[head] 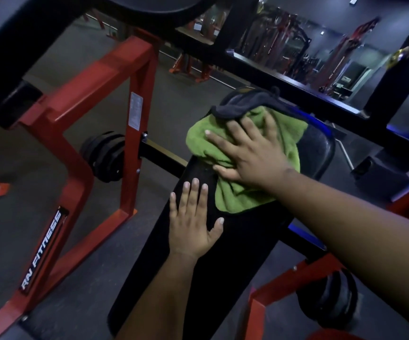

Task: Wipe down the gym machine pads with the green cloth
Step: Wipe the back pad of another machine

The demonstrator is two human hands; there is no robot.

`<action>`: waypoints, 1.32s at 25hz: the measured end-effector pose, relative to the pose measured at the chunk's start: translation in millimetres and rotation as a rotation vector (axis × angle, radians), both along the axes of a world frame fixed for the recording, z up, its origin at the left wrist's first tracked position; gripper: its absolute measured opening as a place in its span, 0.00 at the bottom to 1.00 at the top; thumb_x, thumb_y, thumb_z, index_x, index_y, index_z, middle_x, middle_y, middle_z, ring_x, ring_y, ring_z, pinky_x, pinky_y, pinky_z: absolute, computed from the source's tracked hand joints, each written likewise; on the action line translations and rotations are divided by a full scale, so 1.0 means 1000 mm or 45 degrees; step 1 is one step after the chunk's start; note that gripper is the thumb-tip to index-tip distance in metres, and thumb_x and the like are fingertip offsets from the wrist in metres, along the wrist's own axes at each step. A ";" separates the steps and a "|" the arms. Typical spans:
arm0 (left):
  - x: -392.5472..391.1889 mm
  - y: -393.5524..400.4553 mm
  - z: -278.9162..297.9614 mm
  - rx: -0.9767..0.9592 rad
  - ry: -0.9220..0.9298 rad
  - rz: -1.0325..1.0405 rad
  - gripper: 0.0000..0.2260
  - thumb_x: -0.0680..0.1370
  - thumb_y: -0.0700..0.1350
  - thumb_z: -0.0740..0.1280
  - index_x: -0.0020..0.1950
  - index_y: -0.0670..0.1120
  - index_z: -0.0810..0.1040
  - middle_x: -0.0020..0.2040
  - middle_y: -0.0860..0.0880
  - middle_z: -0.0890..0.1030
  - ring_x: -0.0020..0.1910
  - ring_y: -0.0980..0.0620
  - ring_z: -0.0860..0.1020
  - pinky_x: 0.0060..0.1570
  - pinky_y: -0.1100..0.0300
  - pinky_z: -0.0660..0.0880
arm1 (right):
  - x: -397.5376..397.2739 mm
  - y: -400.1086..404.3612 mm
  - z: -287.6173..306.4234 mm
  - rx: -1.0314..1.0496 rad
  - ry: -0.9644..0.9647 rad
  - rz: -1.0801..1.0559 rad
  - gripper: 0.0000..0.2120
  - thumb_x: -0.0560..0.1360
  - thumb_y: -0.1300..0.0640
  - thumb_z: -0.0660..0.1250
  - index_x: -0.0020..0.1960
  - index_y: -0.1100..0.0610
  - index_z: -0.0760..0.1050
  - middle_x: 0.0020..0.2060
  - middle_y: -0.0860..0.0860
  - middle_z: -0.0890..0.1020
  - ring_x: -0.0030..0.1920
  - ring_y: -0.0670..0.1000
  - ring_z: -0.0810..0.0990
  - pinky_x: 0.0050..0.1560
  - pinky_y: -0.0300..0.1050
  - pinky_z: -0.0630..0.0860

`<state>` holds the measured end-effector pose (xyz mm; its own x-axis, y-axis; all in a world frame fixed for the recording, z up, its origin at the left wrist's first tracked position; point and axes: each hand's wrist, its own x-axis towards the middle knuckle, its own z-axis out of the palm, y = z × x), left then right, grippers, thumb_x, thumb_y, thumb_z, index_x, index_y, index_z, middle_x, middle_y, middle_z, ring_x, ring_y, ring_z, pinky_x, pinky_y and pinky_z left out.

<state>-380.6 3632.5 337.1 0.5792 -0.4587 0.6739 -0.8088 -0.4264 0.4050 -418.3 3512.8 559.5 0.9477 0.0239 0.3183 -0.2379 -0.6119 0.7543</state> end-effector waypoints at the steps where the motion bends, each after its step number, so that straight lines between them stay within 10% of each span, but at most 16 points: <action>1: 0.001 -0.001 0.001 0.007 0.001 0.008 0.36 0.81 0.64 0.53 0.82 0.43 0.54 0.83 0.41 0.54 0.82 0.41 0.53 0.76 0.34 0.56 | -0.011 -0.002 -0.001 0.000 -0.072 0.012 0.40 0.74 0.24 0.52 0.81 0.41 0.55 0.75 0.57 0.68 0.74 0.62 0.58 0.72 0.74 0.48; 7: 0.002 -0.003 -0.001 -0.033 -0.020 0.007 0.37 0.80 0.64 0.54 0.82 0.42 0.55 0.82 0.41 0.56 0.81 0.41 0.55 0.76 0.33 0.56 | 0.006 -0.015 0.036 0.212 0.033 -0.356 0.52 0.62 0.14 0.42 0.79 0.36 0.34 0.80 0.53 0.34 0.76 0.71 0.31 0.64 0.86 0.43; 17: 0.003 -0.001 -0.001 -0.029 -0.030 -0.016 0.37 0.79 0.63 0.56 0.81 0.41 0.59 0.82 0.40 0.57 0.81 0.41 0.56 0.75 0.33 0.58 | -0.071 -0.011 -0.032 0.103 0.138 -0.131 0.49 0.65 0.24 0.65 0.80 0.39 0.54 0.82 0.53 0.54 0.80 0.65 0.50 0.68 0.82 0.46; 26: -0.013 0.014 -0.034 -0.149 0.121 0.077 0.37 0.81 0.62 0.59 0.80 0.37 0.59 0.81 0.39 0.58 0.81 0.42 0.56 0.77 0.33 0.52 | 0.017 0.018 -0.026 0.242 -0.137 -0.302 0.44 0.70 0.19 0.43 0.80 0.37 0.44 0.82 0.51 0.39 0.79 0.68 0.35 0.66 0.84 0.42; 33: -0.071 0.077 -0.166 0.036 0.350 0.129 0.38 0.82 0.66 0.53 0.82 0.39 0.53 0.82 0.39 0.53 0.82 0.39 0.52 0.75 0.30 0.54 | -0.034 0.053 -0.123 0.052 0.476 -0.017 0.45 0.70 0.24 0.59 0.81 0.37 0.46 0.82 0.49 0.44 0.80 0.63 0.38 0.65 0.84 0.40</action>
<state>-452.0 3709.4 171.5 0.7820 -0.4057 0.4732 -0.6233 -0.5133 0.5899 -452.3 3565.4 436.8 0.9988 0.0050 -0.0491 0.0409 -0.6422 0.7654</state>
